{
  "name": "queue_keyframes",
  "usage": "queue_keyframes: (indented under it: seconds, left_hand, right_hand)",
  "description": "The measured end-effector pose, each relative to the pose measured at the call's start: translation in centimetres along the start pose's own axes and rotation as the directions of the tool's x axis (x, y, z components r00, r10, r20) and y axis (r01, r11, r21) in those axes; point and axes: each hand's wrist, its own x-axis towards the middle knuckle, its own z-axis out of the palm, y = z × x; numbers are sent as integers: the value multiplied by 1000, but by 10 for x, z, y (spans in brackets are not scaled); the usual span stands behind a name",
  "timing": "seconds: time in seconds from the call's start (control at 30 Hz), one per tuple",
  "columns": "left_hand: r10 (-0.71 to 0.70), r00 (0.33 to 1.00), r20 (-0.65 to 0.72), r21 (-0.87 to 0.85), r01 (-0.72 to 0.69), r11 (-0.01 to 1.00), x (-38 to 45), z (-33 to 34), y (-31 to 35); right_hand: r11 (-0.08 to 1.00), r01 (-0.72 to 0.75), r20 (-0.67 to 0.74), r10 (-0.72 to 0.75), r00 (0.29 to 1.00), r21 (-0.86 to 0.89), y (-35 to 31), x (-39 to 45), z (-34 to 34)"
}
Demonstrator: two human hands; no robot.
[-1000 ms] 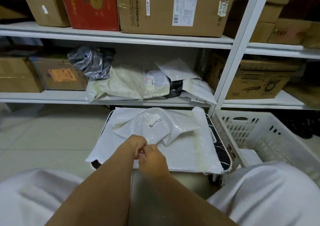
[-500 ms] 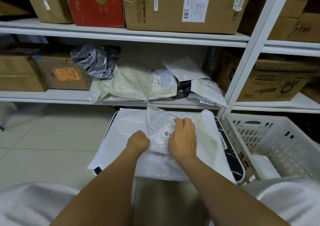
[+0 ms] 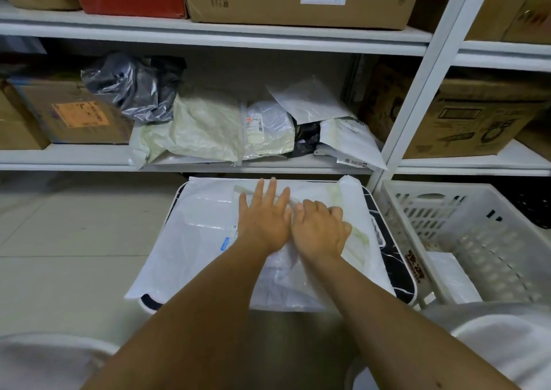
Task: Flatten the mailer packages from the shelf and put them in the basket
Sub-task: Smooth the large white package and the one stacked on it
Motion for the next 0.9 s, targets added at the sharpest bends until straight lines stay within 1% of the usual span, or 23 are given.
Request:
queue_keyframes:
  seconds: [0.07,0.13,0.17,0.23,0.3,0.4,0.57,0.7,0.77,0.83,0.9]
  left_hand:
    - [-3,999,51,5,3,1000,1,14,4]
    - [-8,998,57,68,4,998,-5,27,3]
    - [-7,998,65,102,1,995,-9,34,1]
    - [8,994,107,184,-27,983,-20,47,-9]
    - [16,986,165,262,-60,963,-31,58,-20]
    - [-1,978,211,302,-64,951,-40,68,-28]
    - [-22,955,295,339,-83,937,-37,75,-26]
    - [-46,926,375,275,-64,959,-38,83,-30]
    - [-49,911,409,244,-58,968,-37,85,-31]
    - [-44,902,429,220,-57,974,-36,88,-35]
    - [-19,905,424,209,-78,975,-36,91,-40]
  right_hand:
    - [999,39,79,-41,996,24,4,0,6]
    - [995,99,162,-101,982,23,12,-4,17]
    - [989,147,189,-141,972,-18,19,-7,27]
    - [953,260,230,-222,948,-153,33,-19,47]
    - [910,327,262,-261,929,-255,44,-30,67]
    - [885,340,296,-248,923,-318,48,-37,84]
    - [900,332,310,-242,919,-282,54,-38,91]
    - [910,333,332,-244,911,-247,59,-41,101]
    - [903,342,347,-243,906,-259,62,-41,103]
    - [884,391,380,-280,881,-255,65,-39,103]
    - [882,406,422,-282,861,-238,64,-38,99]
